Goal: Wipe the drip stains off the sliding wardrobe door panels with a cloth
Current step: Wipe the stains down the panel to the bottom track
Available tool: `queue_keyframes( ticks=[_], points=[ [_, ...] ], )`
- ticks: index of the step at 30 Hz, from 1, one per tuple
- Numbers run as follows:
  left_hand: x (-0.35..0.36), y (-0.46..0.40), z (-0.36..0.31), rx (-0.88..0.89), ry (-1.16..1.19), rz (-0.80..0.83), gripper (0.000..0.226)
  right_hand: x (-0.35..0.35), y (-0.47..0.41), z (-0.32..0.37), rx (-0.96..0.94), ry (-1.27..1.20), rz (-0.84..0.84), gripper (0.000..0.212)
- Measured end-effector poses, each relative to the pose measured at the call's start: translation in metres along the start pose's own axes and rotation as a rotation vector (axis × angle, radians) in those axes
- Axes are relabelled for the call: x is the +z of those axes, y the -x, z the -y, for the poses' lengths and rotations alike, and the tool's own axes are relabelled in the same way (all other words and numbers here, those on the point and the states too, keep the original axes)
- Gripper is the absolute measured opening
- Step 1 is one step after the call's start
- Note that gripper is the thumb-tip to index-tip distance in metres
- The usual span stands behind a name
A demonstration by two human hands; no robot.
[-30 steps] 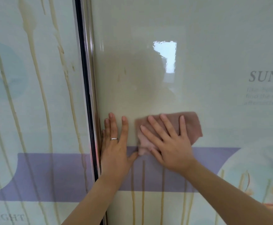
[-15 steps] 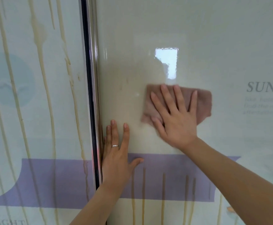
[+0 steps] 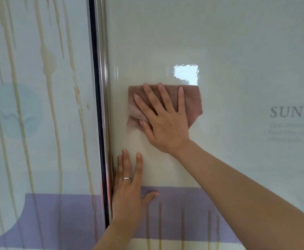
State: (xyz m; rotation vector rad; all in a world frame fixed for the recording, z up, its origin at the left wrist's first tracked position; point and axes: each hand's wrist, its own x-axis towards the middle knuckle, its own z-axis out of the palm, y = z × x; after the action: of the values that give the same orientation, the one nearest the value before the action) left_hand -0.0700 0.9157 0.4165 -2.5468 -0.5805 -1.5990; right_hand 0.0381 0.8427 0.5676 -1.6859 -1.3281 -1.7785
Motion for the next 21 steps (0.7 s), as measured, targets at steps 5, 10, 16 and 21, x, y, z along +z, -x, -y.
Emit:
queue_keyframes(
  ticks=[5,10,16,21],
  points=[
    [-0.002,-0.001,-0.001,0.014,-0.012,-0.013,0.124,0.001,0.052,0.002,-0.121,0.0,0.078,0.055],
    [-0.003,0.001,-0.001,0.028,-0.003,-0.005,0.124,-0.016,0.135,-0.032,-0.339,0.066,0.203,0.055],
    [0.0,0.003,0.002,0.015,0.027,0.029,0.117,-0.016,0.102,-0.037,0.035,0.051,0.073,0.055],
    [0.001,0.003,0.003,0.025,0.036,0.028,0.112,-0.01,0.199,-0.002,-0.089,0.07,0.245,0.053]
  ],
)
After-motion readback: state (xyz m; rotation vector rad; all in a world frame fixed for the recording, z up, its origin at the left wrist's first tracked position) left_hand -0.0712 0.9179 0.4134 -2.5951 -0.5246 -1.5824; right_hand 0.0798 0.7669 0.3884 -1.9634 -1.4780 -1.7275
